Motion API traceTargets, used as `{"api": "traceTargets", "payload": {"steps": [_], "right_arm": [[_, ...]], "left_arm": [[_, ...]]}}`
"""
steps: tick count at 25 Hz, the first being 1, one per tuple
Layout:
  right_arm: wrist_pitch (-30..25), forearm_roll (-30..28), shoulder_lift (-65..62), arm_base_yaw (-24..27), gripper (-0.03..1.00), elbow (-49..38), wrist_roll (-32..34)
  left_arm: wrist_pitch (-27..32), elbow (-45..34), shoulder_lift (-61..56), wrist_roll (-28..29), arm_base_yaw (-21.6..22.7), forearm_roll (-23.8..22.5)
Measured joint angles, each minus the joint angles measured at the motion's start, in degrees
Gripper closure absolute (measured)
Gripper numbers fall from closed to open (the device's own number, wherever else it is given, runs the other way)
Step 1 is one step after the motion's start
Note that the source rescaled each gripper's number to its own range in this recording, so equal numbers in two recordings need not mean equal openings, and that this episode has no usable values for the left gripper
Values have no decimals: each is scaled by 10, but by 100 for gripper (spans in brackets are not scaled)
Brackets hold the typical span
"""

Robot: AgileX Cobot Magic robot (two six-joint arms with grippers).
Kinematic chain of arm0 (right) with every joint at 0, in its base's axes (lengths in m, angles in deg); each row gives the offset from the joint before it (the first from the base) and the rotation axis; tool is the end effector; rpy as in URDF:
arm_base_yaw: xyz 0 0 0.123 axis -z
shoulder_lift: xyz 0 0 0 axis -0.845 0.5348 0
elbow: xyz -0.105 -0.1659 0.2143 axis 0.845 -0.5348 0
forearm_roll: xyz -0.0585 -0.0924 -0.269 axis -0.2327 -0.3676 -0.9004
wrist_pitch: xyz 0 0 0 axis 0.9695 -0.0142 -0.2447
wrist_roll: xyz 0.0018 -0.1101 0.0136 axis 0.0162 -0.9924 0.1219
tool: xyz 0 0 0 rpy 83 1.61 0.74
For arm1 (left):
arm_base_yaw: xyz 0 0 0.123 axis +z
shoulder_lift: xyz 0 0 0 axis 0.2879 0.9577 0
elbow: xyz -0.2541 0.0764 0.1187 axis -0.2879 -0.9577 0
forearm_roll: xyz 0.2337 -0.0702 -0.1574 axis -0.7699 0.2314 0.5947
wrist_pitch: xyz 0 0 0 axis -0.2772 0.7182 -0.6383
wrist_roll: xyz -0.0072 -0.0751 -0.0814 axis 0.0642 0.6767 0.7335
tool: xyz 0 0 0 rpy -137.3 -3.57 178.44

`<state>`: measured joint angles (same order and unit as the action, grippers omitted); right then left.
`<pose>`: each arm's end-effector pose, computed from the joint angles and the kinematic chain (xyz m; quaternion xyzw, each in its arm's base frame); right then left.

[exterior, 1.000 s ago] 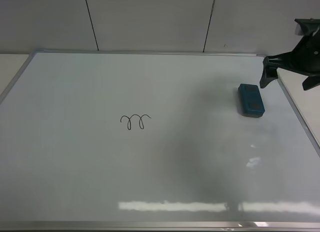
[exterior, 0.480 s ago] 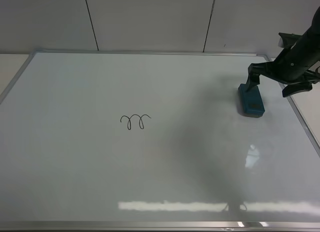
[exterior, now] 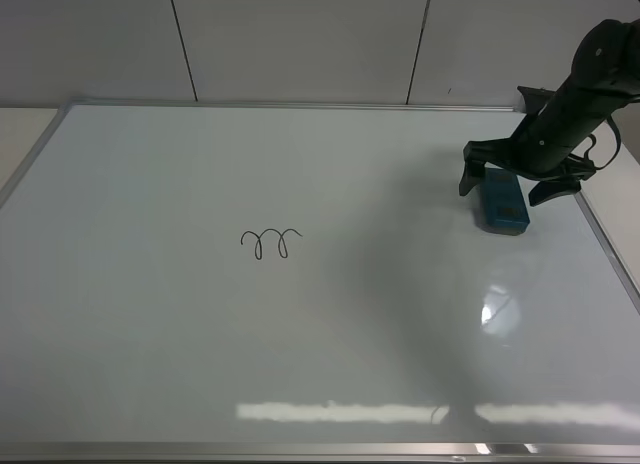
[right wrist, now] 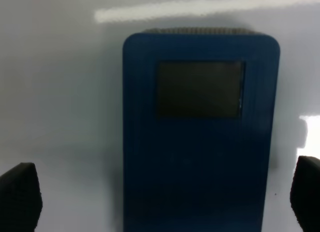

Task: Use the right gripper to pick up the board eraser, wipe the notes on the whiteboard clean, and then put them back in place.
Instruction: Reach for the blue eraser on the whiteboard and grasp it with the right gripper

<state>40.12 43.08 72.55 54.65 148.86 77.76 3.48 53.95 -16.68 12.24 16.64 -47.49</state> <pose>0.4094 0.0315 0.0981 0.0340 0.9893 0.0564 0.1302 0.0403 -0.0085 0.2894 0.0218 0.8489 -0.0326 0.5271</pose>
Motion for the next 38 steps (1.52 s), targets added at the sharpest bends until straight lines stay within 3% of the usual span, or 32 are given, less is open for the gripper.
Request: {"api": "traceTargets", "payload": {"steps": [14,16,17,18,32,38], "right_arm": [[1,-1,6,0,0,0,4],[-3,-2,6,0,28,1,16],[-4,-4,6,0,57,1,27],[-7,-7,6,0,94,1,38],[-34,-34,6,0,97,2,61],[-59,-40,-7,-23,97,2,26]], "left_arm": [[0,0,0,0,0,0],[0,0,0,0,0,0],[0,0,0,0,0,0],[0,0,0,0,0,0],[0,0,0,0,0,0],[0,0,0,0,0,0]]}}
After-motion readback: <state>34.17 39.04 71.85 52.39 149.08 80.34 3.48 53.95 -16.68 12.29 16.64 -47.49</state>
